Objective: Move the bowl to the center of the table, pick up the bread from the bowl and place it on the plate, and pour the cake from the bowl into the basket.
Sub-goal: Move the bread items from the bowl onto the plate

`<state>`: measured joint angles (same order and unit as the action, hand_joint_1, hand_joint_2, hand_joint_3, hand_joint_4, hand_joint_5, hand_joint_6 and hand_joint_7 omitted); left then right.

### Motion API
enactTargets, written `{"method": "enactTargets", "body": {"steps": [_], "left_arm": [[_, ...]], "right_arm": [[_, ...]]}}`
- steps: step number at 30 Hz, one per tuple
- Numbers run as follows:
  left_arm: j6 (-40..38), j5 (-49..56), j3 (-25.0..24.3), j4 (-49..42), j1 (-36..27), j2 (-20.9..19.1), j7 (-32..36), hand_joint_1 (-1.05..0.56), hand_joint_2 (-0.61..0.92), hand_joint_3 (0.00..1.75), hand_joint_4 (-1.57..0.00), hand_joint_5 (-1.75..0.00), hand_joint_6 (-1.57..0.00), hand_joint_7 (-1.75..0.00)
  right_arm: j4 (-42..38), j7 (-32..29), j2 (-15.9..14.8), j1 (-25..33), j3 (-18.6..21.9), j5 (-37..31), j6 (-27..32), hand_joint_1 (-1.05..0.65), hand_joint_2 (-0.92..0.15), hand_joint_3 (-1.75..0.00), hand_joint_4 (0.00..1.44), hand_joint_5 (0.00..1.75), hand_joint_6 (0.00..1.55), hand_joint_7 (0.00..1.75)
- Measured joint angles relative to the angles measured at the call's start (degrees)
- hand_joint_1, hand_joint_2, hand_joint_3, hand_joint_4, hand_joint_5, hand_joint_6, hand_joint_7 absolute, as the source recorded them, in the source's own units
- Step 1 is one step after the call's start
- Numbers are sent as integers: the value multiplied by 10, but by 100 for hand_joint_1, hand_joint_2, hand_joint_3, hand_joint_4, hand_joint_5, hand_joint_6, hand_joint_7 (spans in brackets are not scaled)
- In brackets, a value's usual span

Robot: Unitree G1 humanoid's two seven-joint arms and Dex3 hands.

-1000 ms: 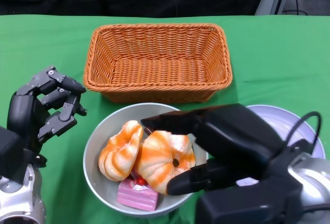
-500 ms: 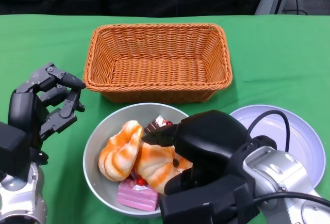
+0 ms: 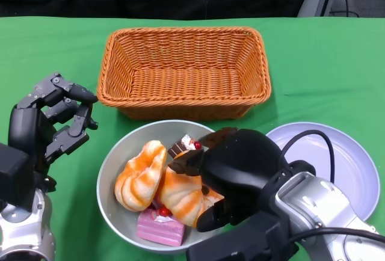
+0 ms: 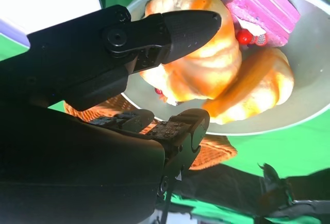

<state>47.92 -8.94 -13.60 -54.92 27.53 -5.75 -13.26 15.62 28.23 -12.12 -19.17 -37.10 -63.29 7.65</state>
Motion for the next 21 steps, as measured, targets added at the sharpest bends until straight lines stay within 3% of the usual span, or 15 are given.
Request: {"method": "enactTargets", "body": {"steps": [8,21], "left_arm": [[0,0,4,0,0,1,0,-13,75,77,-76,-172,-74,-133],[2,3,5,1,0,2,7,-13,75,79,-77,-172,-74,-134]], "right_arm": [[-17,-17,3,16,0,8,-16,-103,-92,-23,21,0,31,0],[-88,-65,23,16,-2,34,-33,-103,-92,-25,24,2,34,2]]}}
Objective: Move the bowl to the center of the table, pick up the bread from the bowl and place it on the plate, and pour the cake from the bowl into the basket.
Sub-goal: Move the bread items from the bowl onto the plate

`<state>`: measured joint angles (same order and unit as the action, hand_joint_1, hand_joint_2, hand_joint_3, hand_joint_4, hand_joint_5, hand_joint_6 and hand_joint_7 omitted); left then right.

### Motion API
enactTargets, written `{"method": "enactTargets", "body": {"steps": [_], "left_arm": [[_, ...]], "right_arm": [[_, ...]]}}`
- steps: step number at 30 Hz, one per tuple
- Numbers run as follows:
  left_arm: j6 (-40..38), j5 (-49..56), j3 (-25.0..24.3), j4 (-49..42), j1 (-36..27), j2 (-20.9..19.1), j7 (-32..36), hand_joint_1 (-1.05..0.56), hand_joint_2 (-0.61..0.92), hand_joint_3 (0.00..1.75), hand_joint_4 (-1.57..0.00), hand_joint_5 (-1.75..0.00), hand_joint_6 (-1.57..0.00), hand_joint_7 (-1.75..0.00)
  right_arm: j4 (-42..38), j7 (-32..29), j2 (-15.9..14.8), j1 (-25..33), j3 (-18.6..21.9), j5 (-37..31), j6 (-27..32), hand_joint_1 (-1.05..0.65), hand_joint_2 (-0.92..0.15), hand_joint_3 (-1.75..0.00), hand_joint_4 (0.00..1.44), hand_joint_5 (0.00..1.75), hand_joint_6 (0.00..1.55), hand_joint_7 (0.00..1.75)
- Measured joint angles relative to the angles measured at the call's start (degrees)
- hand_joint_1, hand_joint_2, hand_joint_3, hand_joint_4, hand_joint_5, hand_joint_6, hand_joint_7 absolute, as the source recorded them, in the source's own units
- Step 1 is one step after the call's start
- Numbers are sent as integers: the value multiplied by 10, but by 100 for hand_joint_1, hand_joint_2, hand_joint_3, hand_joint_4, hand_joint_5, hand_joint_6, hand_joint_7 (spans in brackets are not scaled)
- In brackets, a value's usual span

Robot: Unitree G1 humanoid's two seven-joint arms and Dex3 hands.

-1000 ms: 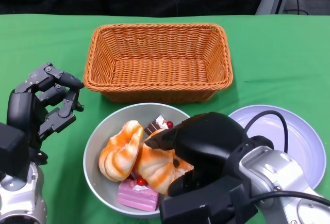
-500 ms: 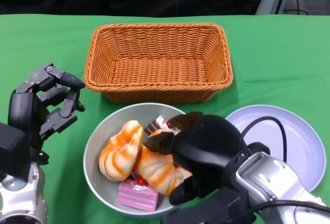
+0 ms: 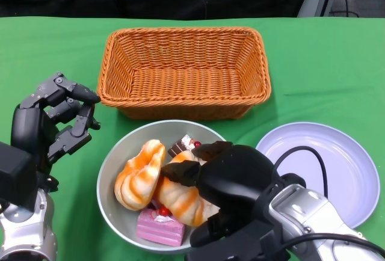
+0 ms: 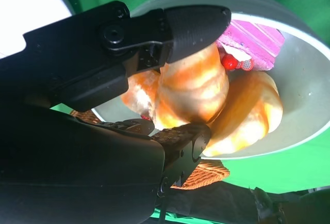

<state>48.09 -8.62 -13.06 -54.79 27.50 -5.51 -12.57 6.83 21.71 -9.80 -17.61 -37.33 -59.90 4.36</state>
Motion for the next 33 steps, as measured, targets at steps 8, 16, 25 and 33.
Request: {"method": "enactTargets", "body": {"steps": [8,16,25,33], "left_arm": [[5,9,2,1,-1,0,8,-14,76,78,-76,-173,-74,-134],[6,8,3,10,-2,2,10,-13,74,80,-76,-173,-74,-134],[8,19,5,11,-4,2,18,-13,73,82,-76,-174,-73,-136],[12,20,6,11,-4,2,20,-14,72,84,-76,-173,-73,-137]], "right_arm": [[-44,-68,2,-11,-19,-27,-12,-102,-92,-23,24,1,36,1],[-71,-120,2,-19,-31,-56,-22,-89,-92,-11,30,3,42,2],[-80,-126,7,-24,-39,-63,-20,-41,-92,-1,61,10,59,3],[-107,-107,18,-42,-35,-19,-29,-31,-91,-1,78,13,67,1]]}}
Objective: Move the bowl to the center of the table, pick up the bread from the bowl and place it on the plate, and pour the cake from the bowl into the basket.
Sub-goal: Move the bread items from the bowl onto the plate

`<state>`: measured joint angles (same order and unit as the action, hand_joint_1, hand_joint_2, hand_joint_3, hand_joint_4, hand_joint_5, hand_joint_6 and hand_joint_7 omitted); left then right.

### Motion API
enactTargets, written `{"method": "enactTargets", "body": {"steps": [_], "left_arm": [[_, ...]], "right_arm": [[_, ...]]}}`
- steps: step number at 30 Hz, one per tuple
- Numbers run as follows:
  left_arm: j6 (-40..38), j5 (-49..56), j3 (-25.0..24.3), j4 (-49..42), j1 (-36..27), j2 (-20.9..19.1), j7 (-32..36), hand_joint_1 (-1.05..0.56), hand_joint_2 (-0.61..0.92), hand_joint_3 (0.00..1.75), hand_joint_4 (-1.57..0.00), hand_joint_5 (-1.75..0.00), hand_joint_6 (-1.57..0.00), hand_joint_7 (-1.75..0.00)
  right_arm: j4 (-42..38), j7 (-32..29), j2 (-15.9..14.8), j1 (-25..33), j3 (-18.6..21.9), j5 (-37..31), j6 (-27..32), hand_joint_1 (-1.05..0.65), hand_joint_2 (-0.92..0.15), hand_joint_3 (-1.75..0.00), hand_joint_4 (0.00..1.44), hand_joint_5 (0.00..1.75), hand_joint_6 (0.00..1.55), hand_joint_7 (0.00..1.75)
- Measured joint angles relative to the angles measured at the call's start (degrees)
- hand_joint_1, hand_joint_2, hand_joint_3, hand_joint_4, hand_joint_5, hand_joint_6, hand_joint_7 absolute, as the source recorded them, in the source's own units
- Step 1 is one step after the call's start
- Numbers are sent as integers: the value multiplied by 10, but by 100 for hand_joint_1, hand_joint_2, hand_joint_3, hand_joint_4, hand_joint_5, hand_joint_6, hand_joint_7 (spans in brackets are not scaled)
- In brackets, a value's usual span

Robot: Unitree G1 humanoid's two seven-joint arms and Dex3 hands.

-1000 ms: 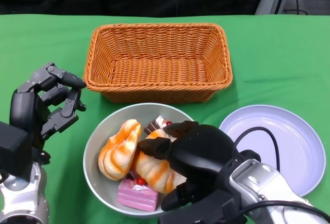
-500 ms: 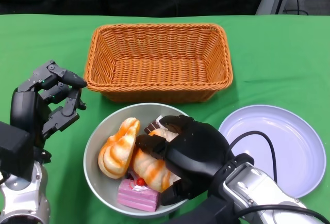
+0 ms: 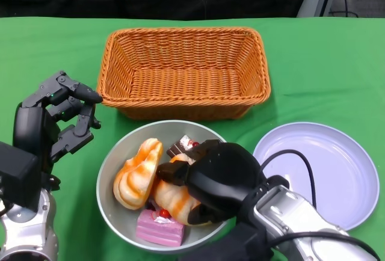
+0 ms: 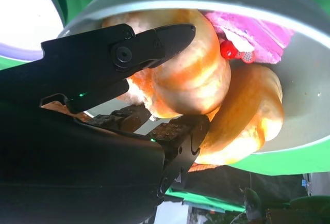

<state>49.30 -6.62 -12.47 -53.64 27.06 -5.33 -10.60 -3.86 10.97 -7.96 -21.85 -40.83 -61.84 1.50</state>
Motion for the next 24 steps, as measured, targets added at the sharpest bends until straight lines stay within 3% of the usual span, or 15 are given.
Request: {"method": "enactTargets", "body": {"steps": [7,14,18,19,21,24], "left_arm": [[2,-1,0,0,0,0,0,-14,70,86,-77,-173,-74,-136],[8,0,0,0,0,1,0,-14,70,87,-78,-173,-75,-135],[14,2,2,-1,0,1,3,-14,70,87,-78,-173,-75,-135],[15,2,2,-1,0,1,3,-14,70,87,-78,-172,-75,-134],[16,2,4,-2,0,1,3,-14,70,87,-79,-172,-75,-134],[17,3,6,-4,0,1,7,-13,70,86,-79,-172,-76,-133]], "right_arm": [[-43,-26,1,-11,9,45,-35,-18,-86,0,82,9,68,1],[-103,-86,4,-28,15,78,-87,-13,-84,0,108,12,96,7],[-145,-139,9,-35,17,95,-119,-12,-86,-1,120,16,103,7],[-154,-149,9,-38,18,100,-126,-11,-86,-1,119,22,104,6],[-171,-164,10,-43,21,111,-138,-11,-86,0,99,69,107,3],[-197,-186,14,-53,25,122,-157,-12,-89,0,81,115,111,3]]}}
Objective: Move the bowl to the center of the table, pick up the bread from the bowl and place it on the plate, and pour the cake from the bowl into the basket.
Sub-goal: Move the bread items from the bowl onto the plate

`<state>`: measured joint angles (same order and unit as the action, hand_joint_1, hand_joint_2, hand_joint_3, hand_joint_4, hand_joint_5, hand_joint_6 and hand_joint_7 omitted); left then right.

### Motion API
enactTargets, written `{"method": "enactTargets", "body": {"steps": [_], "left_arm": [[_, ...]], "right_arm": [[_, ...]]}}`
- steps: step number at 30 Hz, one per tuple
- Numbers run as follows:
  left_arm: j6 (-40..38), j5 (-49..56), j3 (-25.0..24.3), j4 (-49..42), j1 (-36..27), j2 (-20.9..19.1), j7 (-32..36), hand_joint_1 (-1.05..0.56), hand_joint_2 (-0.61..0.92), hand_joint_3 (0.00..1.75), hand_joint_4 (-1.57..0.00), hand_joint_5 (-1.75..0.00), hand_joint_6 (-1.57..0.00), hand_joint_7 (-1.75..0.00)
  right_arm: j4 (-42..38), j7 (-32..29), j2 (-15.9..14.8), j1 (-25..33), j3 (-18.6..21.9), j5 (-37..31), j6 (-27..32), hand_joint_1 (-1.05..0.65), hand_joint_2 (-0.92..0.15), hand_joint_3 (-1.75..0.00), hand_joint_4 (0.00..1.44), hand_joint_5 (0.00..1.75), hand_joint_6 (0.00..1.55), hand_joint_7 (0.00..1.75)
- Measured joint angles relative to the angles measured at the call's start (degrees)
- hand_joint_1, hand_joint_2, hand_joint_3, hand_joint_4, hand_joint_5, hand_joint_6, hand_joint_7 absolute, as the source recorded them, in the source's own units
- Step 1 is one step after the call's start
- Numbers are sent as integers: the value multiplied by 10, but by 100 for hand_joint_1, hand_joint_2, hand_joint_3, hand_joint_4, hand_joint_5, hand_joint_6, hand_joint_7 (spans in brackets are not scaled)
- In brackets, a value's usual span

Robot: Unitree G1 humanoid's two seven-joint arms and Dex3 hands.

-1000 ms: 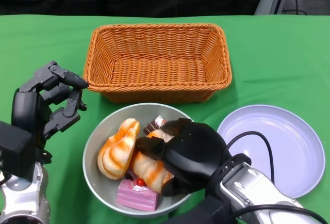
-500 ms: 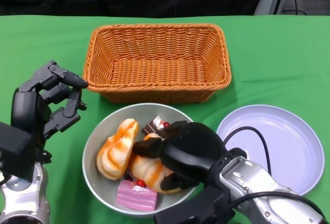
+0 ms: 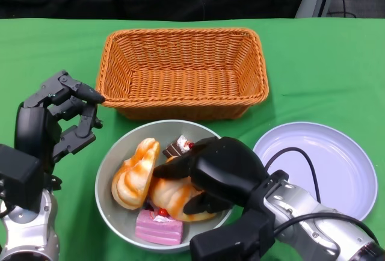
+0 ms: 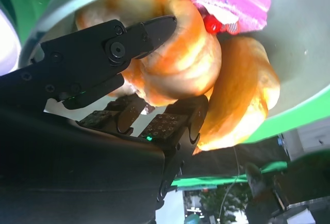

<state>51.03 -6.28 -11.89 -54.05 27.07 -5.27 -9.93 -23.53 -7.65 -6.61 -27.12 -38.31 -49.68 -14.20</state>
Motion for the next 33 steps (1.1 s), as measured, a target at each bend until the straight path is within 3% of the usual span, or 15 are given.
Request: {"method": "enactTargets", "body": {"steps": [2,3,5,6,8,16,18,21,29,33], "left_arm": [[2,1,0,-1,0,0,6,-14,70,86,-79,-172,-76,-134],[2,2,0,-2,0,0,7,-14,70,86,-79,-172,-76,-134],[2,6,1,-3,0,0,11,-14,71,86,-79,-171,-76,-133],[2,6,1,-4,0,0,11,-14,71,86,-79,-171,-75,-133],[3,6,1,-6,0,0,11,-14,71,85,-79,-171,-75,-133],[4,6,2,-6,0,0,11,-14,71,85,-79,-172,-76,-132],[4,5,2,-6,0,0,11,-14,71,85,-79,-172,-76,-132],[4,5,2,-6,0,-1,11,-14,71,85,-80,-171,-76,-132],[4,4,2,-7,0,-2,11,-14,72,83,-80,-170,-76,-131],[4,4,2,-9,0,-2,11,-14,73,81,-80,-168,-76,-130]], "right_arm": [[-15,-15,2,-4,3,9,-14,-15,-90,0,75,141,116,7],[-21,-26,2,-5,3,11,-21,-15,-90,0,72,151,111,23],[-32,-47,2,-5,5,13,-37,-16,-91,-2,66,163,80,91],[-35,-53,1,-5,7,14,-44,-16,-92,-3,65,165,74,105],[-37,-58,-2,-5,10,17,-53,-15,-92,-3,63,164,68,116],[-6,-57,-16,7,26,34,-67,-8,-92,-4,68,153,71,112],[2,-56,-18,11,35,43,-73,-5,-92,-3,76,144,79,98],[19,-55,-19,20,50,62,-88,-5,-92,-6,81,141,83,93],[63,-19,-19,29,75,98,-97,-8,-92,-16,85,139,87,90],[82,-8,-18,36,83,107,-98,-2,-91,-12,84,148,88,94]]}}
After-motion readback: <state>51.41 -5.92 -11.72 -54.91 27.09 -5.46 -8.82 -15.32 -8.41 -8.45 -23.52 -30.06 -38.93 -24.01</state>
